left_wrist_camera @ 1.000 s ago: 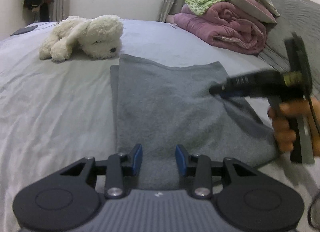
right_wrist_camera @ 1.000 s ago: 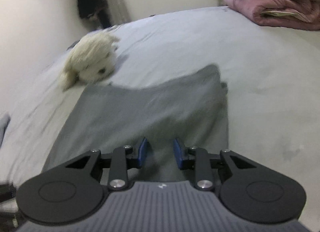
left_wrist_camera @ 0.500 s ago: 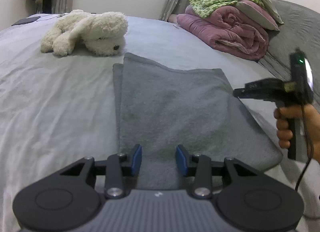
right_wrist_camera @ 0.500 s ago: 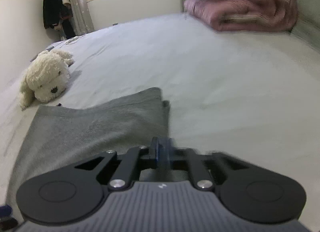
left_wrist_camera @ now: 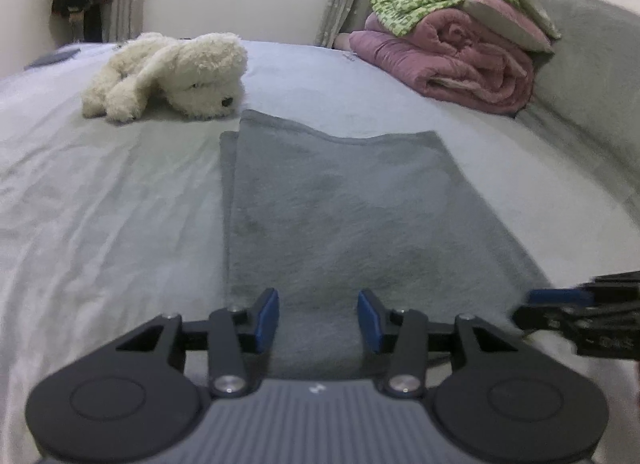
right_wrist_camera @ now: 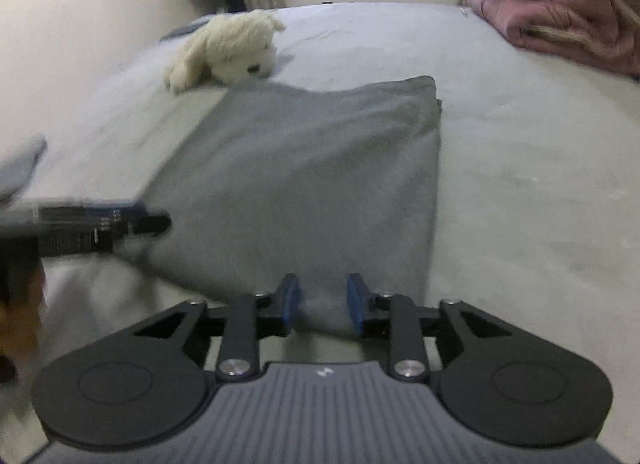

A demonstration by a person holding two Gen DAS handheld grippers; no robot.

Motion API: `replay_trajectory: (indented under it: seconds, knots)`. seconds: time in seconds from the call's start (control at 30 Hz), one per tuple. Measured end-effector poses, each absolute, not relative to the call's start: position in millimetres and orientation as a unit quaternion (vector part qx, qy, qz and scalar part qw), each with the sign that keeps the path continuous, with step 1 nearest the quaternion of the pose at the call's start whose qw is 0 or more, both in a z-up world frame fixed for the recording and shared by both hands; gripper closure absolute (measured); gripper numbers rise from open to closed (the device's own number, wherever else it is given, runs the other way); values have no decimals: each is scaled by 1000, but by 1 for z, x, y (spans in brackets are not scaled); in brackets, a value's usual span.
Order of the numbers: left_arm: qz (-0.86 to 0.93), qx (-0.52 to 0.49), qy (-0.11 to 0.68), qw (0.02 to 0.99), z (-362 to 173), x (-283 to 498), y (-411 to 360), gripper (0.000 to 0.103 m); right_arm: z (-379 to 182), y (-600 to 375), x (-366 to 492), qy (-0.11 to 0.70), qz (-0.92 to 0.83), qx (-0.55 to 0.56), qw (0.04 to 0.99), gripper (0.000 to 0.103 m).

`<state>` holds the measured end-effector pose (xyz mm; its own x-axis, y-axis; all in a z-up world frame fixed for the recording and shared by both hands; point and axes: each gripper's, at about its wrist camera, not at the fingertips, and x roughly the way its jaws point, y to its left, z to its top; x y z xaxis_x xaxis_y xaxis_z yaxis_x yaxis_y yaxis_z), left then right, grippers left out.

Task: Fold clothes

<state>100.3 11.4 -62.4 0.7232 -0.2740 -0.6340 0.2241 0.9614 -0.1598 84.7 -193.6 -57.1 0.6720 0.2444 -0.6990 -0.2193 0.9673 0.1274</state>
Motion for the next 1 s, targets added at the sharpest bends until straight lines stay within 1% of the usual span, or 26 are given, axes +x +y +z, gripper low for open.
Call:
replay_trajectory:
  seconds: [0.13, 0.33, 0.37, 0.43, 0.47, 0.53, 0.6, 0.7, 0.77, 0.8, 1.0]
  knots:
    - [-122, -29, 345, 930, -64, 99, 16, 58, -59, -206, 77, 389, 125, 12, 913, 71]
    - [-105, -54, 358, 926, -67, 91, 37, 59, -61, -216, 73, 390, 134, 1, 911, 72]
    - [-99, -56, 362, 925, -68, 89, 40, 56, -61, -218, 73, 391, 136, 0, 910, 72]
    - [-94, -72, 375, 920, -64, 85, 49, 56, -62, -225, 71, 395, 134, 7, 909, 72]
    - [-91, -80, 381, 916, -63, 83, 54, 56, -62, -230, 70, 402, 121, 9, 908, 61]
    - [-87, -95, 389, 912, -57, 79, 63, 57, -63, -241, 67, 415, 98, 15, 904, 60]
    - [-83, -109, 391, 910, -49, 76, 72, 57, -61, -252, 65, 422, 94, 40, 901, 60]
    - [-74, -164, 401, 898, -44, 77, 91, 58, -58, -266, 64, 428, 85, 81, 896, 60]
    - [-75, -212, 412, 883, -44, 79, 101, 60, -58, -271, 65, 423, 91, 123, 893, 56]
    - [-76, -236, 418, 874, -44, 80, 106, 60, -58, -274, 65, 420, 93, 144, 891, 56]
    - [-89, -385, 465, 792, -68, 84, 118, 60, -71, -292, 69, 422, 117, 319, 841, 57]
